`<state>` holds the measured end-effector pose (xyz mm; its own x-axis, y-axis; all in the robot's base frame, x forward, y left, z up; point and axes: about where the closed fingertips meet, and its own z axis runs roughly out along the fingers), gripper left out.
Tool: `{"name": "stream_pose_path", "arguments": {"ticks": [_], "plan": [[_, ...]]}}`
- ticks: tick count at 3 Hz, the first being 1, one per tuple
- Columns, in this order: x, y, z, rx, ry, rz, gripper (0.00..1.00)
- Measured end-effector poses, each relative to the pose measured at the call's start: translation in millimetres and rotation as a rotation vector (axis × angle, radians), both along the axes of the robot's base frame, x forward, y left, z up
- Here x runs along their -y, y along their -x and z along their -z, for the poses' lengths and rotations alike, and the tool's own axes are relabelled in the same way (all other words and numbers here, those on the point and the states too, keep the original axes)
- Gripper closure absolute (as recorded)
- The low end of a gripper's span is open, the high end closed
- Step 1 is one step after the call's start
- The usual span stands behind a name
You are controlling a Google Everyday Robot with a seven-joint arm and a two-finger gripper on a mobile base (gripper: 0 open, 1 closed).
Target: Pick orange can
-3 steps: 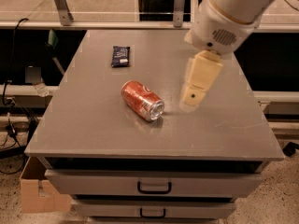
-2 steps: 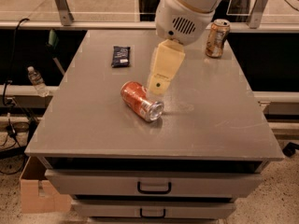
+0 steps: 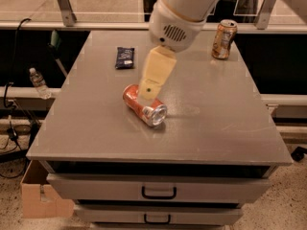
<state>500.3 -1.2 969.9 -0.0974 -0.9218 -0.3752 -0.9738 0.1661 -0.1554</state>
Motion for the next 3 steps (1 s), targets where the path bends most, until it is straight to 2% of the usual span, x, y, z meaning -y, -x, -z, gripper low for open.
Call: {"name": "stream_pose_path", "arguments": {"ticks": [1, 2, 3], "plan": [[-12.4, -21.2, 19.4, -0.005, -0.032, 0.079, 0.00], [1.4, -52.7, 23.8, 0.026, -0.087, 0.167, 0.00], [40.4, -86.3, 24.9, 0.066, -0.195, 0.265, 0.00]]}}
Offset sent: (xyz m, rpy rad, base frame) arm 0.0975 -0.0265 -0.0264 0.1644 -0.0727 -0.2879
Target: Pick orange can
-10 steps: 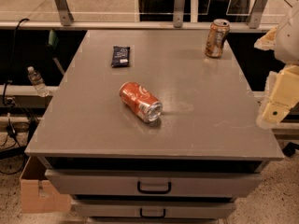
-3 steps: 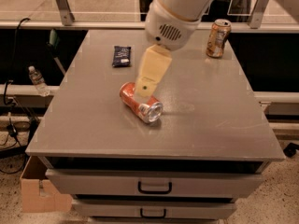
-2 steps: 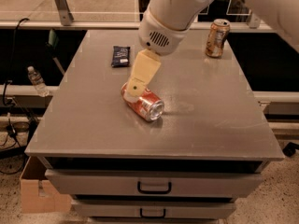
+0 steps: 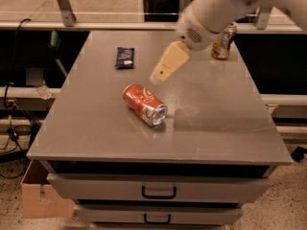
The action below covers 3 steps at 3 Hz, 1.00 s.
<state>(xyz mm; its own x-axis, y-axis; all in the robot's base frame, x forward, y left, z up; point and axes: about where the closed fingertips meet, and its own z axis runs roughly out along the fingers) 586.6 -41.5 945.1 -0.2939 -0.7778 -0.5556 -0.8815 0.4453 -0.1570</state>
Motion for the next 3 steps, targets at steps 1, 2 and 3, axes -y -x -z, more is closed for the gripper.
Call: {"name": "stream_pose_path", "arguments": {"ticks": [1, 2, 3], "plan": [[58.7, -30.9, 0.4, 0.059, -0.144, 0.109, 0.00], [58.0, -30.8, 0.5, 0.058, -0.143, 0.108, 0.00], [68.9, -41.9, -0.6, 0.088, -0.146, 0.133, 0.00]]}}
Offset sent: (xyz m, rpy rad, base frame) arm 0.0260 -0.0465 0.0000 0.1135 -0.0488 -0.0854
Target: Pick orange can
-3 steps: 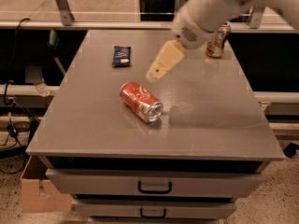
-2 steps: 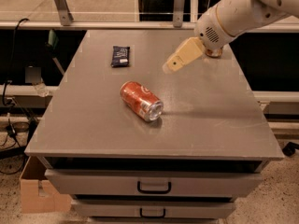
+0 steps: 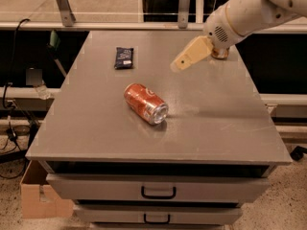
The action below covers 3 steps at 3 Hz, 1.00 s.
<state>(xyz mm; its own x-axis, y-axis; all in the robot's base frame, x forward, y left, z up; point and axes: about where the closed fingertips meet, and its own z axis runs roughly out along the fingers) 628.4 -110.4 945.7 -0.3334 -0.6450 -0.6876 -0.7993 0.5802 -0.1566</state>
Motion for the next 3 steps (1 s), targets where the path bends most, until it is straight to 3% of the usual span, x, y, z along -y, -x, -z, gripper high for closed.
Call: {"name": "stream_pose_path", "arguments": {"ticks": [3], "plan": [[93.9, -95.5, -11.9, 0.151, -0.159, 0.158, 0.00]]}}
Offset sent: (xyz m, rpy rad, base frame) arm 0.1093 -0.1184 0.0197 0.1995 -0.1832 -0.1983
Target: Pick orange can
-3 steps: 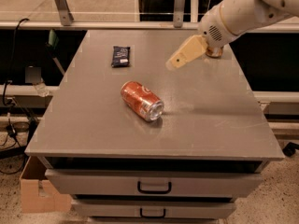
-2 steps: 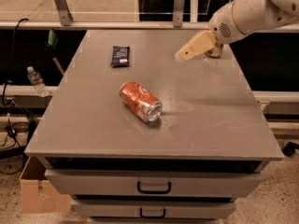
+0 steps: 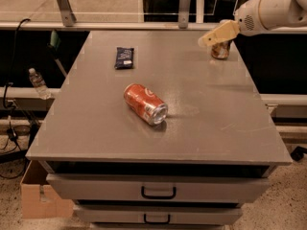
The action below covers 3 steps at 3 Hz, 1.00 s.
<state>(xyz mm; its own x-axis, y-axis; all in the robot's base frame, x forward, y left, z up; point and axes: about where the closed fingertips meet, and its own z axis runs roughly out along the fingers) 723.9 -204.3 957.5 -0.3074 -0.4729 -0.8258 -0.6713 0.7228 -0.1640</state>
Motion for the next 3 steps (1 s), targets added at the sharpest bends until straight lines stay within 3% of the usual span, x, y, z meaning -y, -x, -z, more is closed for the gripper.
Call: {"name": "stream_pose_path", "arguments": {"ticks": [2, 3], "plan": [[45.9, -55.8, 0.2, 0.082, -0.054, 0.070, 0.00], [67.6, -75.8, 15.0, 0.085, -0.053, 0.115, 0.00]]}}
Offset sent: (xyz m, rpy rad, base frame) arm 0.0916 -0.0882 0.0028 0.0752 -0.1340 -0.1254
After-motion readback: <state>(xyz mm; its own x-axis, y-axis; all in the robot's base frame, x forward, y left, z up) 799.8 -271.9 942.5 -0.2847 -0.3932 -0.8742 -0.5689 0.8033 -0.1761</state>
